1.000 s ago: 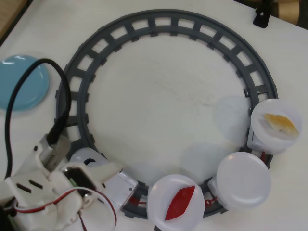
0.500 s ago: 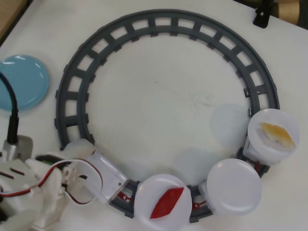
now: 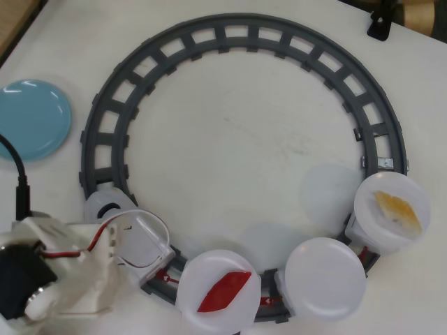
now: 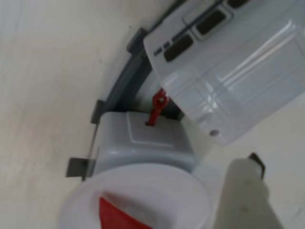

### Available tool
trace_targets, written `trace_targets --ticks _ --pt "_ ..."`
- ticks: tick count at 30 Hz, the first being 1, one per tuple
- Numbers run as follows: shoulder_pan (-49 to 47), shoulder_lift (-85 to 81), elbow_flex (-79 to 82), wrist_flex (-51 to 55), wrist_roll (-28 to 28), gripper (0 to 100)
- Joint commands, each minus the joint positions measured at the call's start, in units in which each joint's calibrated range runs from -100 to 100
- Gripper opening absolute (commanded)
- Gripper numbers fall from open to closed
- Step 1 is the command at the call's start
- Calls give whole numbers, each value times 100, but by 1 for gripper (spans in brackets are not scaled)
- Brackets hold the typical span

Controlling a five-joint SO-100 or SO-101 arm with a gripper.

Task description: Pick up the sushi from the Shinkansen and put it on the blue dish

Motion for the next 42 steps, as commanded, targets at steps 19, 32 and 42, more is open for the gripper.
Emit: trace_targets --ticks 19,32,42 --pt "1631 1272 -1526 688 730 20" --pt "1464 1570 -831 654 1107 29" --pt "1050 1919 -480 382 1269 29"
